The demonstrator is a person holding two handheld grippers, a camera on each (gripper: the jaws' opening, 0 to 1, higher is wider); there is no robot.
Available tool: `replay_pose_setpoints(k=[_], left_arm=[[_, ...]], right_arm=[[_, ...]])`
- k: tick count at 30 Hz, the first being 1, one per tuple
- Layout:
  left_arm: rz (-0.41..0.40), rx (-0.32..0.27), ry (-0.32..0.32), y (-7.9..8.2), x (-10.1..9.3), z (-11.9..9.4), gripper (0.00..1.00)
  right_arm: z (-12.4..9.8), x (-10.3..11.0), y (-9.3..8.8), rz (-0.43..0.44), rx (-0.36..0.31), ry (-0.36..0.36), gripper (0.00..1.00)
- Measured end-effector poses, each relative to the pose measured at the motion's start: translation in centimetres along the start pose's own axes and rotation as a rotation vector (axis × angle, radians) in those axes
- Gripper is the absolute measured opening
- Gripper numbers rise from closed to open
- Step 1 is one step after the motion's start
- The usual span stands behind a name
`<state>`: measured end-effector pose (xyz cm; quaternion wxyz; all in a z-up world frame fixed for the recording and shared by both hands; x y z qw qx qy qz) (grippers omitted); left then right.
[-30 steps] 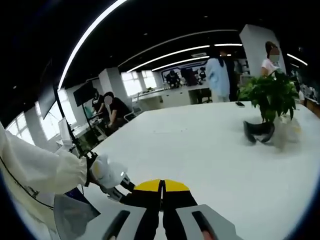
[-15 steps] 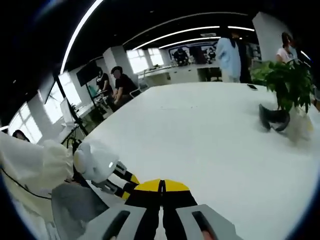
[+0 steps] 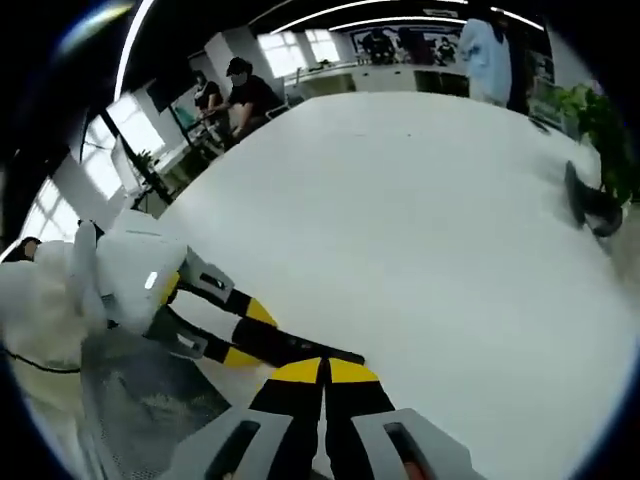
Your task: Press the specified remote control buttons in sequence, fully releasing each button before pressing the next.
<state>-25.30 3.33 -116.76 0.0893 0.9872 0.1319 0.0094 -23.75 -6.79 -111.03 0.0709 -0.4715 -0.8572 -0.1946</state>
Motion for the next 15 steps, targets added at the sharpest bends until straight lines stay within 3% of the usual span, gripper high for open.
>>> replay_pose_setpoints(k=[3, 10, 15], left_arm=[[0.005, -0.013, -0.003, -0.1, 0.0, 0.0, 0.23], [-0.013, -0.059, -0.004, -0.2, 0.1, -0.1, 0.23], [-0.007, -0.043, -0.005, 0.0, 0.1, 0.0, 0.23]], right_arm=[[1.7, -0.2, -0.5, -0.014, 0.093, -0.007, 0.0], [2.9, -1.0, -0.3, 0.019, 0.142, -0.013, 0.0], [3.4, -1.8, -0.7, 0.021, 0.19, -0.029, 0.0]])
Point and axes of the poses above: the point that each gripper's makers call its tool centre point, and the gripper's own axes: z roughly forward along the fingers, x roughly to its left, y roughly out of its top, the point moved 3 cm from there along -z, roughly backward along the fingers, and after that the axes turned 15 degrees about x, right-handed, at the moved point
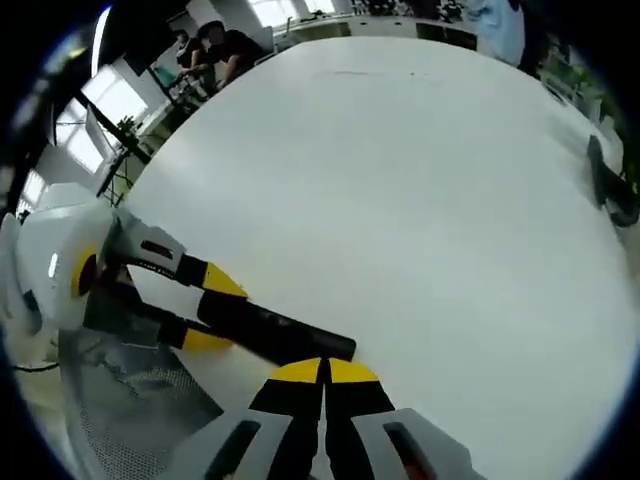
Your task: Press the specified remote control buttons in sequence, fully releasing each button before pressing the next.
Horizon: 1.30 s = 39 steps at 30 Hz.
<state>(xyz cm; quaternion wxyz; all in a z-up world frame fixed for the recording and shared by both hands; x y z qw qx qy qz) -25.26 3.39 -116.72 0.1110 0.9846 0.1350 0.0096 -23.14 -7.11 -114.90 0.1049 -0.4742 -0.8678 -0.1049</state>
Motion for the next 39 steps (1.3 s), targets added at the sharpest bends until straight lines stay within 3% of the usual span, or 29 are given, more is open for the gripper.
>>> replay_pose_setpoints(k=[5, 7, 10, 24, 28, 35, 39], left_arm=[[0.004, 0.02, -0.005, 0.14, 0.09, 0.01, 0.23], [0.002, 0.037, -0.006, 0.24, 0.05, 0.02, 0.23], [0.005, 0.06, -0.003, 0.33, 0.02, 0.05, 0.23], [0.002, 0.076, -0.01, 0.26, 0.1, 0.08, 0.24], [0.001, 0.079, -0.011, 0.27, 0.13, 0.11, 0.24], [-0.012, 0.076, -0.007, 0.24, 0.08, 0.15, 0.24], [-0.012, 0.076, -0.007, 0.24, 0.1, 0.15, 0.24]], right_arm=[[0.39, -0.18, 0.14, 0.004, 0.012, 0.02, 0.0], [0.64, -0.86, -0.04, -0.022, 0.026, -0.037, 0.0], [0.58, -0.64, 0.02, -0.019, 0.023, -0.013, 0.0], [0.84, -0.51, 0.24, -0.032, 0.072, -0.02, 0.0], [1.01, -0.65, 0.42, 0.005, 0.068, 0.025, 0.0], [1.07, -0.51, 0.74, 0.009, 0.14, -0.005, 0.0], [0.84, -0.61, 0.48, 0.049, 0.144, 0.03, 0.0]])
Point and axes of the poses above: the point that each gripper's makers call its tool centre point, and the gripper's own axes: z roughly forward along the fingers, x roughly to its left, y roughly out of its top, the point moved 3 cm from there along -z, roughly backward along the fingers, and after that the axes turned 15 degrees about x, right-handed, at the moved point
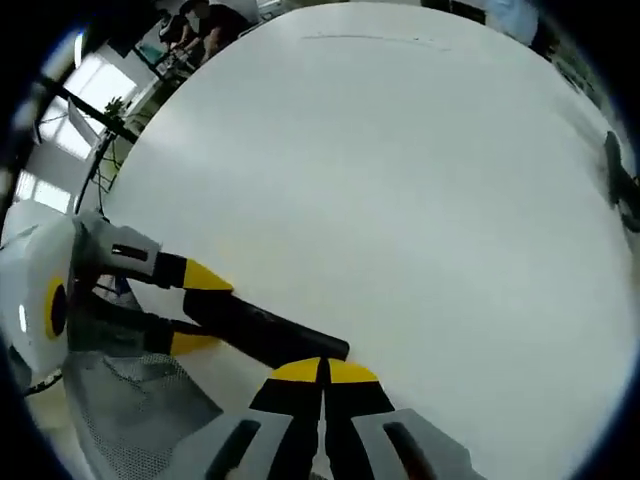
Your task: Press the specified remote control buttons in sequence, fully releasing each button before pressing the next.
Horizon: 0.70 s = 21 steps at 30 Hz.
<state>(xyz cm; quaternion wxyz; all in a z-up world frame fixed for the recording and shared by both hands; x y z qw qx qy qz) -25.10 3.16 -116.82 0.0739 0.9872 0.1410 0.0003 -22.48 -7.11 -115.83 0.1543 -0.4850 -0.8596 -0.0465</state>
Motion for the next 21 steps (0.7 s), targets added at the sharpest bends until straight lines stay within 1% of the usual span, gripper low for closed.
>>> replay_pose_setpoints(k=[3, 5, 8, 12, 14, 17, 21], left_arm=[[0.009, 0.017, 0.0, 0.09, 0.01, 0.01, 0.24], [0.011, 0.021, -0.001, 0.08, 0.02, 0.02, 0.24], [0.018, 0.025, 0.0, 0.07, -0.01, 0.02, 0.24], [0.01, 0.027, 0.001, 0.08, -0.01, 0.0, 0.24], [0.005, 0.025, 0.003, 0.08, -0.04, 0.0, 0.24], [-0.003, 0.021, 0.007, 0.07, -0.09, -0.01, 0.24], [-0.008, 0.02, 0.008, 0.09, -0.08, -0.01, 0.24]], right_arm=[[-0.07, -0.04, -0.23, 0.04, -0.042, 0.039, 0.0], [-0.11, -0.07, -0.41, 0.052, -0.075, 0.045, 0.0], [-0.1, -0.14, -0.49, 0.063, -0.103, 0.054, 0.0], [-0.12, -0.17, -0.22, 0.08, -0.1, 0.064, 0.0], [-0.09, -0.17, -0.14, 0.065, -0.089, 0.057, 0.0], [0.01, 0.03, -0.13, 0.052, -0.07, 0.065, 0.0], [-0.38, 0.35, 0.19, 0.053, -0.082, 0.069, 0.0]])
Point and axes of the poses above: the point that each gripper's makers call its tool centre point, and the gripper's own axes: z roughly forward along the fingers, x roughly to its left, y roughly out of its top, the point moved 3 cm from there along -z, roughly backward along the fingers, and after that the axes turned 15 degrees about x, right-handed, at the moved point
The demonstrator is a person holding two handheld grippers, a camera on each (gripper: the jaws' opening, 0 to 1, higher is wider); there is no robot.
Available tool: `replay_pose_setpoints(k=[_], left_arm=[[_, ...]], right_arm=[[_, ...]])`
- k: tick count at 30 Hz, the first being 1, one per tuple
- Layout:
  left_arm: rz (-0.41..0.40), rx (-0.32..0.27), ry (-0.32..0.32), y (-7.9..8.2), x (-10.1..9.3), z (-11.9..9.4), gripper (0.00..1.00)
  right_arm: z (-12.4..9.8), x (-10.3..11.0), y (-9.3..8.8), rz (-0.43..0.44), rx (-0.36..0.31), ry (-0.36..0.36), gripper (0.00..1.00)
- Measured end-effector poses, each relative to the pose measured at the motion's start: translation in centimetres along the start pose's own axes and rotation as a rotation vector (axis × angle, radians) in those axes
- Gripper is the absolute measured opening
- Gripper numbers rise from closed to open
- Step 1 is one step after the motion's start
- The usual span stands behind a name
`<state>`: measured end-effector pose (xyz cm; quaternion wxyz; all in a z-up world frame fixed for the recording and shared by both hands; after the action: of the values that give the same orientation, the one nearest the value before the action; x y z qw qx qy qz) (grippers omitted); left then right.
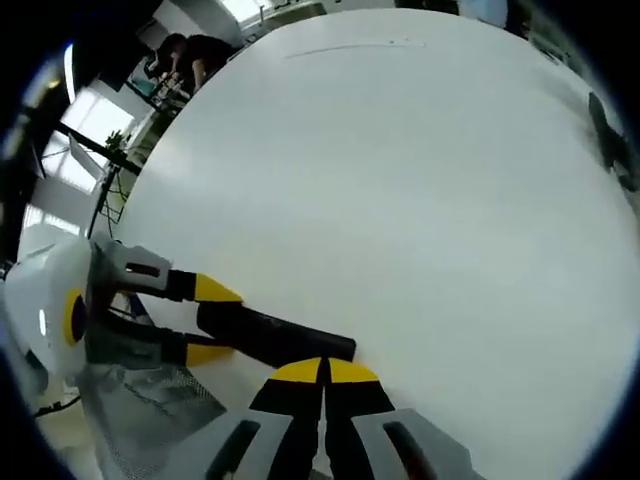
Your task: Press the specified remote control buttons in sequence, fully releasing each button before pressing the next.
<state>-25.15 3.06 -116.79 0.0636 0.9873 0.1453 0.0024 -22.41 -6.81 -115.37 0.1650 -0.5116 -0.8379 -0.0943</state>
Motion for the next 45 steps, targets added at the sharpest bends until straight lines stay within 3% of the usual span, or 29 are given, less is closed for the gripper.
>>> replay_pose_setpoints(k=[18, 22, 32, 45], left_arm=[[0.014, 0.004, -0.004, 0.05, 0.07, 0.0, 0.24], [0.013, 0.007, -0.001, 0.06, 0.03, 0.0, 0.24], [0.01, 0.033, 0.021, 0.2, -0.32, 0.03, 0.24], [0.007, 0.041, 0.019, 0.21, -0.12, 0.02, 0.24]], right_arm=[[0.7, 0.21, 0.17, -0.012, 0.055, 0.0, 0.0], [0.8, 0.36, 0.31, -0.051, 0.081, -0.042, 0.0], [0.71, 0.58, -0.11, -0.033, 0.007, -0.082, 0.0], [0.53, 0.64, 0.03, -0.018, 0.059, -0.058, 0.0]])
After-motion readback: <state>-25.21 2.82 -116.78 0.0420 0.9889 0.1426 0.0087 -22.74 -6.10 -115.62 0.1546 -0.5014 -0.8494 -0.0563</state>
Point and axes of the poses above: the point that each gripper's makers call its tool centre point, and the gripper's own axes: z roughly forward along the fingers, x roughly to its left, y roughly out of its top, the point moved 3 cm from there along -z, roughly backward along the fingers, and after that the axes turned 15 degrees about x, right-handed, at the moved point
